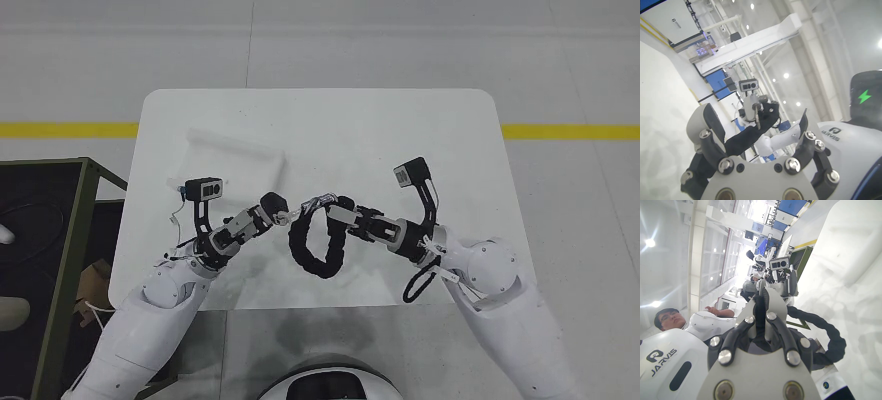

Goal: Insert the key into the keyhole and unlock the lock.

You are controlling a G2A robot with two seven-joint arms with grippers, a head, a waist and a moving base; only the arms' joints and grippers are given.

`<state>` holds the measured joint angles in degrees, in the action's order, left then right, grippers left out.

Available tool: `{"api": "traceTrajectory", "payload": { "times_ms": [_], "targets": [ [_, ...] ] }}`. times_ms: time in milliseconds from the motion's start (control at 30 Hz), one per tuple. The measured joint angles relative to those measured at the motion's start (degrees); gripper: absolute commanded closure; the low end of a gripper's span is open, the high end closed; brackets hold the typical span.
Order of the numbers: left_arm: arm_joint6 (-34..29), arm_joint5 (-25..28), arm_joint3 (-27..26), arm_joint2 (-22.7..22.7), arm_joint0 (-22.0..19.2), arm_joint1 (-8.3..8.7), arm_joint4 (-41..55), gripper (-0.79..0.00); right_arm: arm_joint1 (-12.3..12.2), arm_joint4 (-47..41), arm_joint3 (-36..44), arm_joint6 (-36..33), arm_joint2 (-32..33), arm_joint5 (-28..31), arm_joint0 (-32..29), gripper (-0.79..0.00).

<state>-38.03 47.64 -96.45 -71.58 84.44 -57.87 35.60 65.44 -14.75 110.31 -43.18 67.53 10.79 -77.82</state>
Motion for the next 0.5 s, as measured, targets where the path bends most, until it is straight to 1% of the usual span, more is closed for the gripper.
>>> {"api": "traceTrajectory", "payload": {
  "times_ms": [100, 167, 200, 233, 300, 333, 400, 433, 467, 500],
  "targets": [
    [0.8, 0.0, 0.0, 0.0, 0.0, -0.02, -5.3, -0.785, 0.0, 0.0, 0.1, 0.2, 0.0, 0.0, -0.1, 0.000],
    [2.1, -1.7, -0.5, 0.2, 0.2, -0.19, -8.0, -0.785, 0.1, 0.0, 0.3, 1.0, -0.2, 0.0, -0.3, 0.000],
    [2.9, -3.7, -0.7, 0.3, 0.1, -0.19, -7.3, -0.785, 0.1, 0.2, 0.4, 1.2, -0.3, 0.0, -0.3, 0.000],
    [2.8, -6.3, -0.9, 0.5, -0.2, -0.16, -4.7, -0.785, 0.1, 0.4, 0.4, 1.3, -0.4, 0.0, -0.3, 0.000],
    [-0.6, -9.4, -0.9, 0.7, -0.4, -0.05, 0.2, -0.785, 0.1, 0.5, 0.4, 1.3, -0.4, -0.1, -0.2, 0.000],
    [-3.1, -10.5, -0.7, 0.5, -0.5, 0.01, 2.8, -0.723, 0.1, 0.6, 0.4, 1.3, -0.4, -0.1, -0.2, 0.000],
    [-5.6, -11.2, -0.3, 0.1, -0.5, 0.04, 5.7, -0.576, 0.0, 0.7, 0.4, 1.2, -0.5, -0.2, -0.1, 0.000],
    [-6.6, -11.4, 0.0, -0.1, -0.4, 0.05, 6.7, -0.311, 0.0, 0.7, 0.4, 1.2, -0.5, -0.2, 0.0, 0.000],
    [-7.2, -11.5, 0.0, -0.2, -0.3, 0.03, 7.4, -0.219, 0.0, 0.7, 0.4, 1.2, -0.5, -0.2, 0.0, 0.000],
    [-7.9, -11.7, 0.0, -0.1, -0.2, -0.02, 8.3, -0.203, 0.0, 0.7, 0.3, 1.2, -0.5, -0.2, 0.0, 0.000]
  ]
}}
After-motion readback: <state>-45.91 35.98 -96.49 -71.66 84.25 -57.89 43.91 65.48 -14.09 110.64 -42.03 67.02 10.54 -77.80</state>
